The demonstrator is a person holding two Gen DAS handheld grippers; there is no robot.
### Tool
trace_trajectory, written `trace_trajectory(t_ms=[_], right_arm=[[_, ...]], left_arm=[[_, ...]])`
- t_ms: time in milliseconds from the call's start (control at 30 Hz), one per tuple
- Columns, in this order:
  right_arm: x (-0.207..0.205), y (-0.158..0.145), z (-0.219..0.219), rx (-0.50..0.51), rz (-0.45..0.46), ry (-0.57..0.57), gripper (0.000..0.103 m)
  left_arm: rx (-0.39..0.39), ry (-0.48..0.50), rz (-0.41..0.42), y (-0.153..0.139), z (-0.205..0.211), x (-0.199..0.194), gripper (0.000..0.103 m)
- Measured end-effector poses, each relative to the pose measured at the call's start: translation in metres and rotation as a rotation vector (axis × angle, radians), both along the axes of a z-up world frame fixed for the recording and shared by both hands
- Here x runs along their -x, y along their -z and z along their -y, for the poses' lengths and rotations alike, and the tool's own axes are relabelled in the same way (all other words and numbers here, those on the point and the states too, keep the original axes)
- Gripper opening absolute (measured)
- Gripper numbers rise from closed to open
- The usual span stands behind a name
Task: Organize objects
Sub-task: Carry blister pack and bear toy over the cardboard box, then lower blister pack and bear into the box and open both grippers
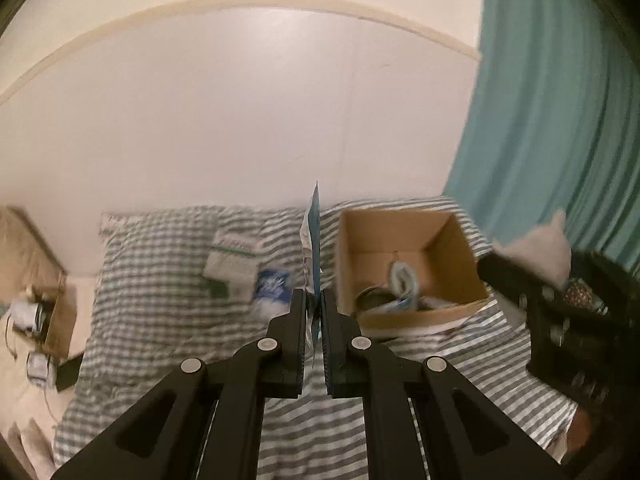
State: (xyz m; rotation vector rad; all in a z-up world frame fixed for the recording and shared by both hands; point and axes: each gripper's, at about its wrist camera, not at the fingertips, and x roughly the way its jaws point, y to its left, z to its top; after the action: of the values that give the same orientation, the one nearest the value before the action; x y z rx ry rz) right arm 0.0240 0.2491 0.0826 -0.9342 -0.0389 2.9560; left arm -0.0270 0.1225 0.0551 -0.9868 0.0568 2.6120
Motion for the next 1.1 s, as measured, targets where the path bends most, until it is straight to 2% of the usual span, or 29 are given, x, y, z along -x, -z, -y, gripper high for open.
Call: trace_trajectory(t_ms=[167, 333, 600, 800, 1000, 1100], right_arm=[[0.020, -0.029, -0.042, -0.006, -0.044, 0.045, 0.069], [0.050, -0.028, -0.081, 0.022, -0.030, 0.096, 0.069], [0.100, 0.025, -0.130, 0.071, 0.078, 0.140, 0.069], [0.129, 0.070, -0.144, 0.108, 0.168, 0.140, 0.069], [0.142, 0.088, -0.156, 0.143, 0.196, 0.137, 0.070], [0.142, 0.091, -0.150, 0.146, 0.205, 0.148, 0.070]], left_arm=[[0.012, 0.054, -0.031, -0.013, -0.043, 0.012, 0.007], [0.021, 0.098, -0.023, -0.008, -0.082, 0.033, 0.007], [0.070, 0.138, 0.049, 0.039, -0.133, 0.073, 0.007], [0.097, 0.138, 0.122, 0.083, -0.150, 0.095, 0.007], [0.095, 0.132, 0.190, 0.112, -0.150, 0.111, 0.007], [0.087, 0.134, 0.204, 0.117, -0.149, 0.112, 0.007]])
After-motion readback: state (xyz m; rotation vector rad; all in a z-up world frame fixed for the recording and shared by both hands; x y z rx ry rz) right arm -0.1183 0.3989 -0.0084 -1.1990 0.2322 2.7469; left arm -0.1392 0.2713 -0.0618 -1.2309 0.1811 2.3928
